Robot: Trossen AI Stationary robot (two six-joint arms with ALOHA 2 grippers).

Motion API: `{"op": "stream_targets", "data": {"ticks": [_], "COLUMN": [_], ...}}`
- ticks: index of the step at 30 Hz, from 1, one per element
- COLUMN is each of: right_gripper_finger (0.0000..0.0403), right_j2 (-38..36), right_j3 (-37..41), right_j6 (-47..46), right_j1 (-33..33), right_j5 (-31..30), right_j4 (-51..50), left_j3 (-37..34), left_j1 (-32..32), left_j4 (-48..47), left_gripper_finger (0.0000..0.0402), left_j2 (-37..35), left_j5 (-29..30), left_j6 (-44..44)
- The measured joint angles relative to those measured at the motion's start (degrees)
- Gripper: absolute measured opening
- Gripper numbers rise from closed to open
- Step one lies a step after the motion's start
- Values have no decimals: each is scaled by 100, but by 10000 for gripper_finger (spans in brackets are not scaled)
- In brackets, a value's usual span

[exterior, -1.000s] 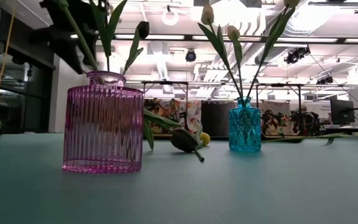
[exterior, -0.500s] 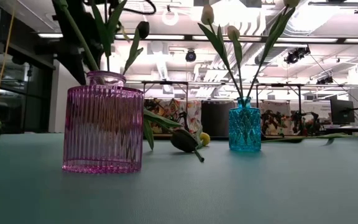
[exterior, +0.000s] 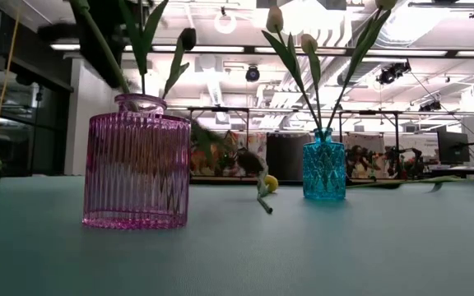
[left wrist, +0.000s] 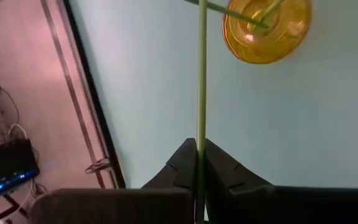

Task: Sort flowers into vase by color
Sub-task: Put the black tulip flower into the yellow vase

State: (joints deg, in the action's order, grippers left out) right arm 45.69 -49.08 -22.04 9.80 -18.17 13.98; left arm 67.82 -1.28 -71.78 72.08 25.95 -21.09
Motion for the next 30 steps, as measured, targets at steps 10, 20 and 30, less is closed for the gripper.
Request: {"op": "stream_targets", "data": {"ticks": [10, 20, 30], "right_gripper_finger": [279, 279, 279], "right_j2": [0, 10, 1067], "right_j3": [0, 2, -406], "right_j6": [0, 137, 120], "right_j1": [-1, -15, -141], "right_j5": [-1, -8, -84], "right_j4": [16, 940, 2061], "left_j3": [1115, 2400, 2238], "left_j1": [294, 516, 514], "left_j4": [-718, 263, 3672], "left_gripper_finger": [0, 0, 0], "left_j2": [-824, -1006, -1203], "left_j5": [-485, -334, 41], "left_j6": [135, 742, 1396]}}
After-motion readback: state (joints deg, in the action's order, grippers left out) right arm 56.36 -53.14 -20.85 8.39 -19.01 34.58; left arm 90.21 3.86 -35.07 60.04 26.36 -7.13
